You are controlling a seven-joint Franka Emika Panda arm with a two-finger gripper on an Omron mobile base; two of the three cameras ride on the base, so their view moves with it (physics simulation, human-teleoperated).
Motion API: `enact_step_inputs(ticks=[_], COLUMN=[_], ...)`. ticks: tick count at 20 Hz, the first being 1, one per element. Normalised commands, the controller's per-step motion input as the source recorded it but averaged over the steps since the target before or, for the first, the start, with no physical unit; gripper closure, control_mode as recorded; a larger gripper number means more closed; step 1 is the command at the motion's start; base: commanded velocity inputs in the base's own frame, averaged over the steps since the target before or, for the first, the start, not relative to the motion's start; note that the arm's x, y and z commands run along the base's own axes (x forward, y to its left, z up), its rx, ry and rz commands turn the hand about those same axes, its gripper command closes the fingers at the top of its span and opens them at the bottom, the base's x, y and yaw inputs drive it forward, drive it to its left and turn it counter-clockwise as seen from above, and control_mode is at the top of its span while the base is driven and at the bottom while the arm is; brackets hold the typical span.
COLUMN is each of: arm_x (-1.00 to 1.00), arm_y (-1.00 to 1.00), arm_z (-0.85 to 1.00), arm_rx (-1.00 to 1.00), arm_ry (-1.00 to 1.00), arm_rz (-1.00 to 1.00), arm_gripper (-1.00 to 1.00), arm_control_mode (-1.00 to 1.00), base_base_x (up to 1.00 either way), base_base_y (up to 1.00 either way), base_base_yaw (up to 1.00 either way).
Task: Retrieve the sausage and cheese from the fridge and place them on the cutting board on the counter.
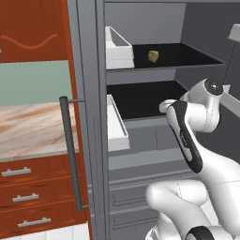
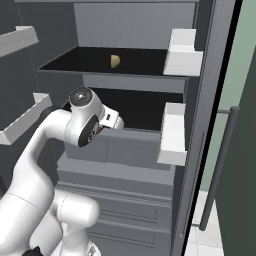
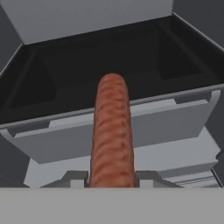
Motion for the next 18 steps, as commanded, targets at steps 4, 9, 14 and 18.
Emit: enact_step_inputs(ticks=[4,9,14,18], arm_x=[0.00,0.00,0.00,0.00], arm_y=[0.00,0.00,0.00,0.00], arm_z=[0.00,0.00,0.00,0.00], arm_rx=[0.00,0.00,0.00,0.00], arm_ry=[0.00,0.00,0.00,0.00], arm_rz=[0.00,0.00,0.00,0.00], arm_gripper=[1.00,1.00,1.00,1.00], arm_control_mode=[-1.00,-1.00,-1.00,-1.00], base_base_x=[0.00,0.00,0.00,0.00], base_base_y=[0.00,0.00,0.00,0.00], base_base_yaw=[0.00,0.00,0.00,0.00])
